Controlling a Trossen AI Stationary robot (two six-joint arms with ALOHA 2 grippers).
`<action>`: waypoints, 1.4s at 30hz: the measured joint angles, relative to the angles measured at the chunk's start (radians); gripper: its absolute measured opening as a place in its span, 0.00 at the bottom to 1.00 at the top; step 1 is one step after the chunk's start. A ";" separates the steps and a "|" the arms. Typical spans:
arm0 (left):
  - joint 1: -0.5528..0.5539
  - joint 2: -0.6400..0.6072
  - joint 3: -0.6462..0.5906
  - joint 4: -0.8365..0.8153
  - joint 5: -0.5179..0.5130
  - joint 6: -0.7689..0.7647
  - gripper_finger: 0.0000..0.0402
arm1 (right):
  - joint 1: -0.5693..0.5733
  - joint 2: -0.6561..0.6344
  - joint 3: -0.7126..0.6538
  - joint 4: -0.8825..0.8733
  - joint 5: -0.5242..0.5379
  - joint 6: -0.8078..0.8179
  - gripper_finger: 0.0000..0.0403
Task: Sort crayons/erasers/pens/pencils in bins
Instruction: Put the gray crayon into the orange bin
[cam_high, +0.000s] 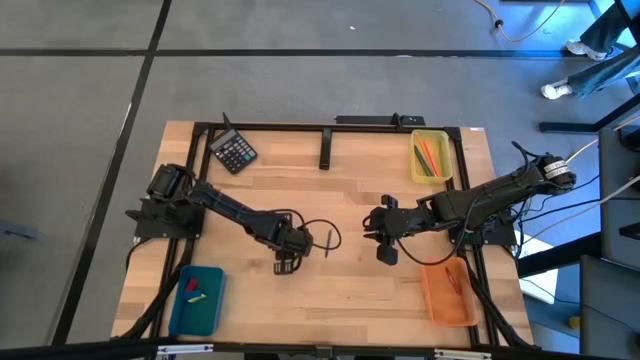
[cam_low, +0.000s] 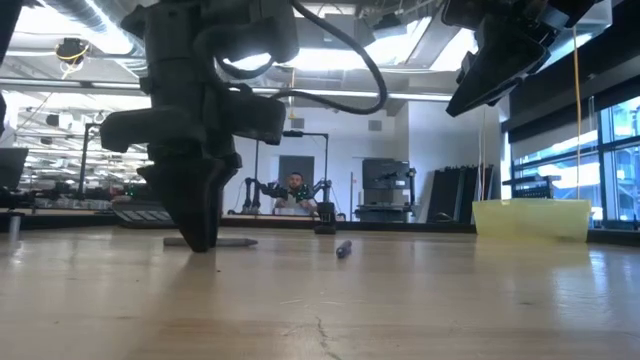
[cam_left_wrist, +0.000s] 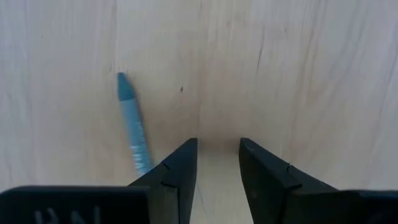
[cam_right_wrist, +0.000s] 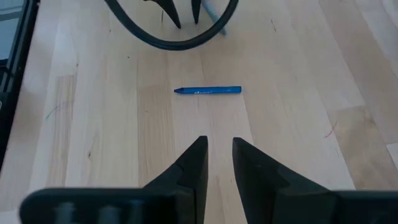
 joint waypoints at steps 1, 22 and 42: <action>0.002 -0.001 -0.001 0.001 0.006 -0.002 0.28 | 0.000 0.000 0.000 0.000 0.000 -0.001 0.19; 0.206 -0.063 -0.034 -0.119 0.006 0.100 0.28 | 0.000 0.001 0.000 0.006 0.000 -0.009 0.19; 0.183 -0.074 -0.164 0.068 0.010 0.013 0.15 | -0.001 0.001 -0.030 0.052 0.000 -0.003 0.19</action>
